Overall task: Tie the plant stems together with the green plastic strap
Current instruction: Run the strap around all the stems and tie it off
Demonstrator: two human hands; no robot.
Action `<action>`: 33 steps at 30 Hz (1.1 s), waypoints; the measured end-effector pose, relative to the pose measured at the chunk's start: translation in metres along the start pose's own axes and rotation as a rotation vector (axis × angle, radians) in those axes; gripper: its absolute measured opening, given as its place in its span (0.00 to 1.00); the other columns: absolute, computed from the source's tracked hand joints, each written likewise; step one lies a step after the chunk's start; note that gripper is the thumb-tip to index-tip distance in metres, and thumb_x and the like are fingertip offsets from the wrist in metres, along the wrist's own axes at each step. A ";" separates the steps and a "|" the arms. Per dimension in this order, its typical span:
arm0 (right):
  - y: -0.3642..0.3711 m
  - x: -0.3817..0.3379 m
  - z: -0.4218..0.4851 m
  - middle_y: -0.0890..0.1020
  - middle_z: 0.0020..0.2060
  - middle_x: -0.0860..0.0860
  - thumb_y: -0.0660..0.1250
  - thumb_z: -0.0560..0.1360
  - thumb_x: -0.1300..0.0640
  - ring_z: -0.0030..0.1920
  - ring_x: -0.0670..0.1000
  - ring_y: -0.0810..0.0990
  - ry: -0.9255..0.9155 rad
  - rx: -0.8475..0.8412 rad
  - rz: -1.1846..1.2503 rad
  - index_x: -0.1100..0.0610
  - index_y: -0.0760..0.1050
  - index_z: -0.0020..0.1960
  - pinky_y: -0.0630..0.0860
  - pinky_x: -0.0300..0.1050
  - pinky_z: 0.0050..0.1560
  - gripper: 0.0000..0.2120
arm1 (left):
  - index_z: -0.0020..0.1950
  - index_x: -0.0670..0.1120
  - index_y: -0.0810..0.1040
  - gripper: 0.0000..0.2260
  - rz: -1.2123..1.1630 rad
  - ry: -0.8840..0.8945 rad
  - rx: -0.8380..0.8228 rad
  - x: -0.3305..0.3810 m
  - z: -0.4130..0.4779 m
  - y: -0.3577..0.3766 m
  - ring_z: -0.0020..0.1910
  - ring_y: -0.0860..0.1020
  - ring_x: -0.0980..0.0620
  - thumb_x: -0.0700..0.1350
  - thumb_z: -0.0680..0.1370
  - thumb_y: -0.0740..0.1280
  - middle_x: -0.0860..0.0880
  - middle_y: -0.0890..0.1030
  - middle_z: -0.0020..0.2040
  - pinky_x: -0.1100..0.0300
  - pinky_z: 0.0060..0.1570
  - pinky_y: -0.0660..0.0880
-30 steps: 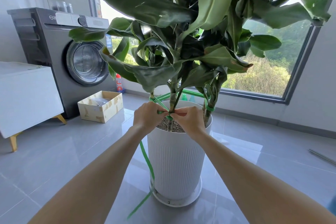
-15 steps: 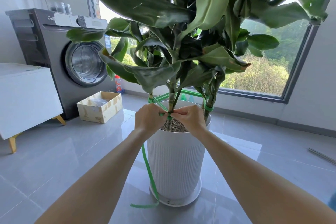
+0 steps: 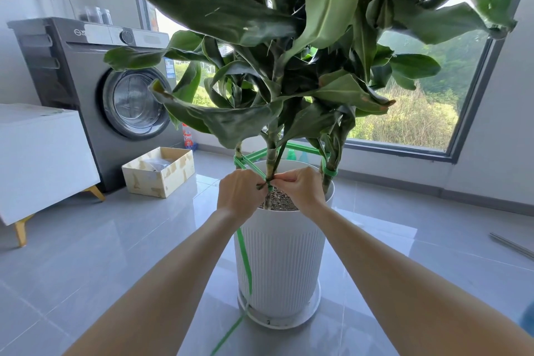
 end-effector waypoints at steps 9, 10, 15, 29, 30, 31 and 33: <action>-0.001 -0.001 0.000 0.86 0.40 0.52 0.75 0.69 0.60 0.34 0.40 0.78 0.002 -0.014 -0.003 0.58 0.84 0.49 0.75 0.31 0.38 0.09 | 0.37 0.43 0.83 0.14 -0.060 -0.029 0.006 -0.001 0.001 -0.001 0.31 0.78 0.48 0.50 0.76 0.65 0.48 0.81 0.30 0.57 0.35 0.78; -0.001 -0.001 0.001 0.86 0.40 0.52 0.75 0.69 0.59 0.35 0.40 0.78 0.006 -0.019 -0.004 0.58 0.84 0.49 0.74 0.29 0.37 0.09 | 0.36 0.43 0.83 0.14 -0.059 -0.024 0.007 -0.002 0.001 -0.001 0.31 0.78 0.48 0.50 0.76 0.66 0.48 0.81 0.30 0.56 0.36 0.78; -0.002 0.006 0.005 0.86 0.42 0.53 0.75 0.69 0.62 0.44 0.49 0.84 0.114 -0.081 0.134 0.59 0.83 0.50 0.80 0.38 0.50 0.10 | 0.36 0.44 0.81 0.16 0.079 0.065 0.036 0.003 -0.001 -0.001 0.32 0.77 0.48 0.50 0.78 0.62 0.48 0.79 0.30 0.58 0.35 0.73; -0.010 0.012 0.011 0.83 0.54 0.52 0.65 0.74 0.71 0.54 0.49 0.80 0.214 -0.356 0.163 0.58 0.80 0.58 0.75 0.39 0.59 0.16 | 0.39 0.44 0.80 0.16 0.184 0.233 -0.029 0.007 -0.006 0.000 0.35 0.78 0.48 0.49 0.78 0.57 0.48 0.81 0.36 0.58 0.38 0.72; -0.010 0.012 0.011 0.83 0.54 0.51 0.65 0.74 0.71 0.56 0.50 0.80 0.217 -0.372 0.150 0.58 0.80 0.58 0.75 0.40 0.60 0.17 | 0.37 0.44 0.79 0.17 0.170 0.229 -0.045 0.006 -0.008 -0.001 0.34 0.78 0.49 0.50 0.78 0.56 0.48 0.80 0.35 0.58 0.37 0.72; -0.010 0.012 0.012 0.83 0.55 0.51 0.64 0.74 0.71 0.58 0.51 0.79 0.221 -0.384 0.147 0.57 0.80 0.59 0.75 0.41 0.61 0.18 | 0.35 0.43 0.78 0.18 0.155 0.225 -0.057 0.005 -0.009 -0.002 0.33 0.77 0.49 0.50 0.77 0.55 0.48 0.79 0.33 0.57 0.37 0.73; -0.011 0.012 0.011 0.83 0.56 0.51 0.63 0.74 0.73 0.60 0.54 0.78 0.242 -0.397 0.155 0.57 0.79 0.60 0.75 0.45 0.62 0.19 | 0.33 0.42 0.74 0.18 0.119 0.223 -0.078 0.004 -0.011 -0.002 0.33 0.77 0.48 0.49 0.77 0.53 0.47 0.77 0.32 0.57 0.37 0.74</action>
Point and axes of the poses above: each hand's wrist, its own z-axis towards the middle knuckle, its own y-axis out of the palm, x = y × z, the point moved 3 cm from there along z, towards the middle knuckle
